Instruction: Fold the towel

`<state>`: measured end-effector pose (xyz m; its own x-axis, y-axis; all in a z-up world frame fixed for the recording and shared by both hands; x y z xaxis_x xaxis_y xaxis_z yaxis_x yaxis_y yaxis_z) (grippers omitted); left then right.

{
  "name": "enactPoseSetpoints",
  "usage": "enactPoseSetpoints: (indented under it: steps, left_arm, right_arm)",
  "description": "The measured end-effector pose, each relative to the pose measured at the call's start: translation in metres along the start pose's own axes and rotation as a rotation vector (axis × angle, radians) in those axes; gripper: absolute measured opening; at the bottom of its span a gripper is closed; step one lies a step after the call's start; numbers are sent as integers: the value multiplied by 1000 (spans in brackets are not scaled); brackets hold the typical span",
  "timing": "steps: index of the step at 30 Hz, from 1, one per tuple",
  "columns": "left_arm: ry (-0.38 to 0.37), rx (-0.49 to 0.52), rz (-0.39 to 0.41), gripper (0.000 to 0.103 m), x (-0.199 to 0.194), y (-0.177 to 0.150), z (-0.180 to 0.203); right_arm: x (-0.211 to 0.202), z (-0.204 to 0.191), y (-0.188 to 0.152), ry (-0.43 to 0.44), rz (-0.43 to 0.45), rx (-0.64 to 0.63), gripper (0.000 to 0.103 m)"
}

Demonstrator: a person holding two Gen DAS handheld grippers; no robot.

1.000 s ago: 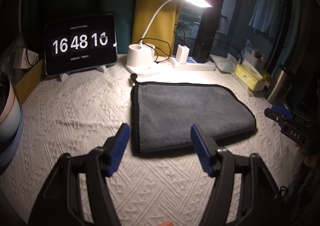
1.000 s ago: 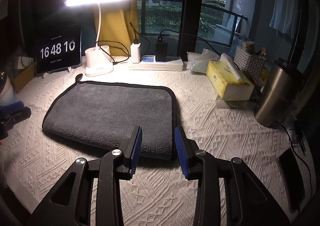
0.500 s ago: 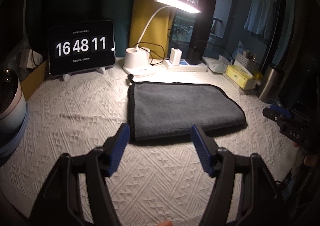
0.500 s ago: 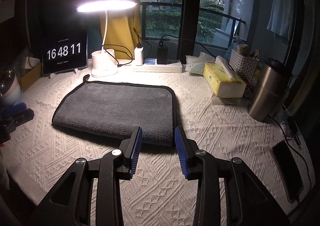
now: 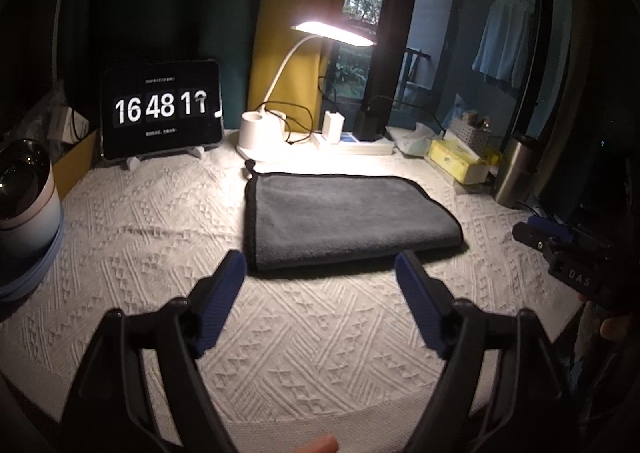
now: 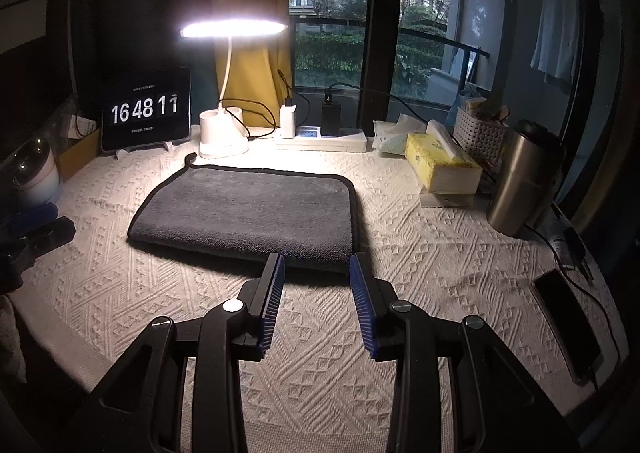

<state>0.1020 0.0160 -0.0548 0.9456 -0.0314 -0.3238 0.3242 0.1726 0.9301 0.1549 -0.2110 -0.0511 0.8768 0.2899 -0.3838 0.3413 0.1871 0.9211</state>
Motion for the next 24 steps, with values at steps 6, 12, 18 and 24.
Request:
enactPoseSetpoints:
  steps: [6,12,18,24]
  left_arm:
    - [2,-3,43,79,-17,3,2]
    - [3,-12,84,79,-35,6,1]
    - [1,-20,121,79,-51,7,0]
    - [-1,-17,176,80,-70,8,3]
  right_arm:
    - [-15,-4,-1,0,17,-7,36]
    - [-29,-9,-3,-3,31,-18,36]
    - [-45,-17,-2,-3,58,-40,36]
    - [-68,-26,1,6,131,-29,36]
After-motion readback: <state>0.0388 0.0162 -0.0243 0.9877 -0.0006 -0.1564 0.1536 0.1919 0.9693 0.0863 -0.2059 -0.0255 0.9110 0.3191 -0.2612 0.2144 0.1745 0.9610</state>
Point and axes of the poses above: each gripper's, at about its wrist camera, not at the fingertips, and x roughly the way its jaws point, z to its right, y to its top, the point moved 6 cm from there along x, roughly the way its jaws point, and after that the axes turned 14 degrees about z, right-handed, at the moved point
